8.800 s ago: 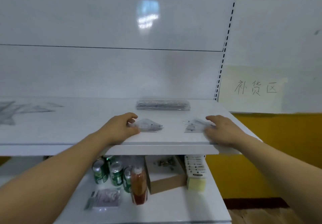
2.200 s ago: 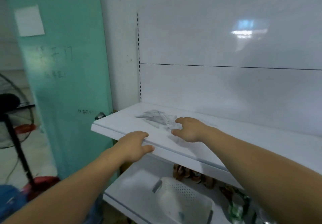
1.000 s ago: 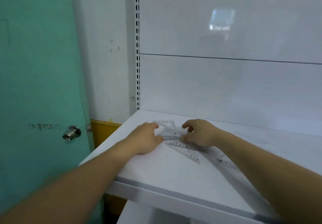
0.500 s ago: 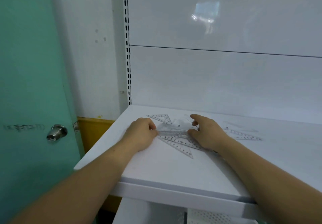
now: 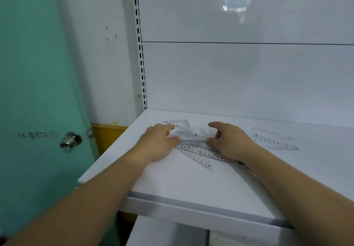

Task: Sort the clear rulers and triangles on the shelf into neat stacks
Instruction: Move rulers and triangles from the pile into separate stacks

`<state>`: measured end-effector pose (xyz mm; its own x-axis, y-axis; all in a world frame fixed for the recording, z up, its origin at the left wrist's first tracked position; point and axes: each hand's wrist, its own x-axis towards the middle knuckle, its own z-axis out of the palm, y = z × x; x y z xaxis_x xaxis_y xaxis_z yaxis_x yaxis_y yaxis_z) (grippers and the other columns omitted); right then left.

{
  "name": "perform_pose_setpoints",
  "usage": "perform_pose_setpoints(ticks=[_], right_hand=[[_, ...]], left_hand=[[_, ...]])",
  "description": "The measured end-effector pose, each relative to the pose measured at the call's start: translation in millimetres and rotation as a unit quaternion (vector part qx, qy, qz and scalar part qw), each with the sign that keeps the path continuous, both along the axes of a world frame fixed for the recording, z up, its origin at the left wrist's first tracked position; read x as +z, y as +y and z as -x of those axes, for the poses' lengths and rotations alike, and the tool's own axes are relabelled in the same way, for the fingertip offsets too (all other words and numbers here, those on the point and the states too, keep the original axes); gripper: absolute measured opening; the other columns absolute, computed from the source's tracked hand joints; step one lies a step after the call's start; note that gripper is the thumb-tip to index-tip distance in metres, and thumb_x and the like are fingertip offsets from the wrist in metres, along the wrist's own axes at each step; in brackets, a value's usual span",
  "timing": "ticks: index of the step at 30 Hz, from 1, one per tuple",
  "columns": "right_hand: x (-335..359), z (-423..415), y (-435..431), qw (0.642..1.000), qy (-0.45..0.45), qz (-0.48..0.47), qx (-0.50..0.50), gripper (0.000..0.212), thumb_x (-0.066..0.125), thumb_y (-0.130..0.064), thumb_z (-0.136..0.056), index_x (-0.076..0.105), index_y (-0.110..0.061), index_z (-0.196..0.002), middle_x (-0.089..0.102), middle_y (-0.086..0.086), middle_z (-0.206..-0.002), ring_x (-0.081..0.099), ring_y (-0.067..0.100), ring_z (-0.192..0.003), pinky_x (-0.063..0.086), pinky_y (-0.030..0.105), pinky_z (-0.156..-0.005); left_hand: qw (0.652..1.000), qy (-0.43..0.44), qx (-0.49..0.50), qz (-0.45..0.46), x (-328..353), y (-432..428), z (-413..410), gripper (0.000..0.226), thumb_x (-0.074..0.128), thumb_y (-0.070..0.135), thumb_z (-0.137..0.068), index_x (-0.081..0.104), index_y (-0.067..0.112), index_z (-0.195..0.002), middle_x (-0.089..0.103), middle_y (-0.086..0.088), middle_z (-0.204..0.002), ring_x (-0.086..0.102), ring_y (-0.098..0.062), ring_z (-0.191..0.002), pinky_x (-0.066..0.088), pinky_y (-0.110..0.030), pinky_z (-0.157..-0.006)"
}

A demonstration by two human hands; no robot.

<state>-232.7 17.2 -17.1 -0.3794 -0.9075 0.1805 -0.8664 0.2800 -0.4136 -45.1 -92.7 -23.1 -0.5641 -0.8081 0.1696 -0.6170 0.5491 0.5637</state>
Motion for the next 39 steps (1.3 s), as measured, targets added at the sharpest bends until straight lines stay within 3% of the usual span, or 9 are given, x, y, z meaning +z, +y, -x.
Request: perform_pose_setpoints(ticks=[3, 8, 11, 14, 18, 24, 28, 34, 39], right_hand=[[1.3, 0.2, 0.5, 1.0, -0.017, 0.002, 0.007, 0.055, 0.056, -0.038, -0.091, 0.038, -0.027, -0.142, 0.058, -0.001, -0.116, 0.051, 0.019, -0.111, 0.039, 0.028, -0.092], [2.1, -0.5, 2.0, 0.999, -0.033, 0.02, 0.004, 0.056, 0.056, -0.031, -0.092, 0.036, -0.019, -0.143, 0.055, 0.002, -0.12, 0.049, 0.02, -0.114, 0.036, 0.027, -0.093], [2.7, -0.2, 3.8, 0.999, -0.036, 0.021, 0.005, 0.055, 0.056, -0.03, -0.093, 0.037, -0.017, -0.143, 0.055, 0.002, -0.119, 0.049, 0.02, -0.114, 0.036, 0.028, -0.093], [3.0, 0.0, 7.5, 0.999, -0.043, 0.024, 0.008, 0.055, 0.055, -0.03, -0.093, 0.036, -0.017, -0.143, 0.055, 0.001, -0.118, 0.048, 0.019, -0.113, 0.035, 0.026, -0.092], [2.5, -0.3, 11.1, 0.998, -0.043, 0.033, 0.019, 0.054, 0.055, -0.031, -0.093, 0.037, -0.02, -0.143, 0.056, -0.002, -0.109, 0.048, 0.015, -0.1, 0.034, 0.024, -0.086], [14.2, -6.8, 12.5, 0.995, -0.032, 0.089, 0.026, 0.054, 0.051, -0.036, -0.095, 0.033, -0.027, -0.145, 0.054, -0.004, -0.106, 0.051, 0.013, -0.091, 0.036, 0.025, -0.083], [34.2, -12.5, 14.2, 0.992, 0.008, 0.121, 0.027, 0.054, 0.049, -0.036, -0.096, 0.031, -0.027, -0.146, 0.048, -0.007, -0.108, 0.048, 0.011, -0.089, 0.035, 0.023, -0.083], [60.5, -17.9, 32.4, 0.985, 0.052, 0.167, 0.008, 0.053, 0.051, -0.035, -0.095, 0.034, -0.024, -0.144, 0.047, -0.009, -0.104, 0.045, 0.01, -0.086, 0.033, 0.022, -0.082], [50.5, -9.2, 67.2, 0.981, 0.067, 0.176, -0.042, 0.052, 0.048, -0.035, -0.096, 0.033, -0.023, -0.145, 0.047, -0.011, -0.105, 0.044, 0.009, -0.085, 0.033, 0.021, -0.082]], left_hand=[[1.0, 0.014, 0.015, 0.022, -1.0, -1.7, 2.4, 0.024, 0.059, 0.028, -0.09, 0.065, 0.021, -0.113, 0.061, 0.0, -0.108, 0.054, -0.018, -0.104, 0.042, -0.027, -0.088], [0.988, 0.135, 0.055, -0.047, -2.8, -6.0, -3.8, 0.036, 0.056, 0.01, -0.09, 0.054, 0.019, -0.125, 0.057, 0.002, -0.093, 0.053, -0.013, -0.08, 0.038, -0.017, -0.061], [0.978, 0.182, 0.086, -0.055, -1.2, -5.4, -5.9, 0.035, 0.052, 0.007, -0.091, 0.056, 0.016, -0.125, 0.058, 0.0, -0.097, 0.054, -0.015, -0.079, 0.039, -0.019, -0.06], [0.973, 0.195, 0.121, -0.032, 0.8, -4.1, -8.0, 0.027, 0.048, 0.006, -0.09, 0.066, 0.014, -0.11, 0.061, -0.004, -0.11, 0.058, -0.021, -0.091, 0.042, -0.024, -0.07], [0.972, 0.201, 0.119, -0.017, 4.8, 1.2, -8.7, 0.018, 0.051, 0.009, -0.09, 0.067, 0.013, -0.096, 0.063, 0.002, -0.094, 0.058, -0.017, -0.087, 0.042, -0.024, -0.074], [0.953, 0.286, 0.067, -0.076, 18.3, 13.5, -8.7, 0.022, 0.04, 0.003, -0.093, 0.052, 0.021, -0.096, 0.065, -0.001, -0.089, 0.06, -0.012, -0.066, 0.04, -0.022, -0.054], [0.941, 0.329, 0.042, -0.07, 33.6, 22.4, -15.4, 0.029, 0.036, 0.004, -0.095, 0.052, 0.027, -0.088, 0.063, 0.0, -0.097, 0.058, -0.009, -0.064, 0.04, -0.021, -0.055], [0.956, 0.289, 0.0, -0.044, 44.3, 34.7, -19.6, 0.019, 0.046, 0.01, -0.095, 0.05, 0.022, -0.109, 0.053, 0.004, -0.1, 0.051, -0.006, -0.079, 0.037, -0.014, -0.058], [0.962, 0.26, -0.078, -0.014, 35.0, 50.6, -4.8, 0.033, 0.045, 0.015, -0.096, 0.04, 0.023, -0.127, 0.049, 0.003, -0.099, 0.05, -0.011, -0.079, 0.041, -0.023, -0.066]])
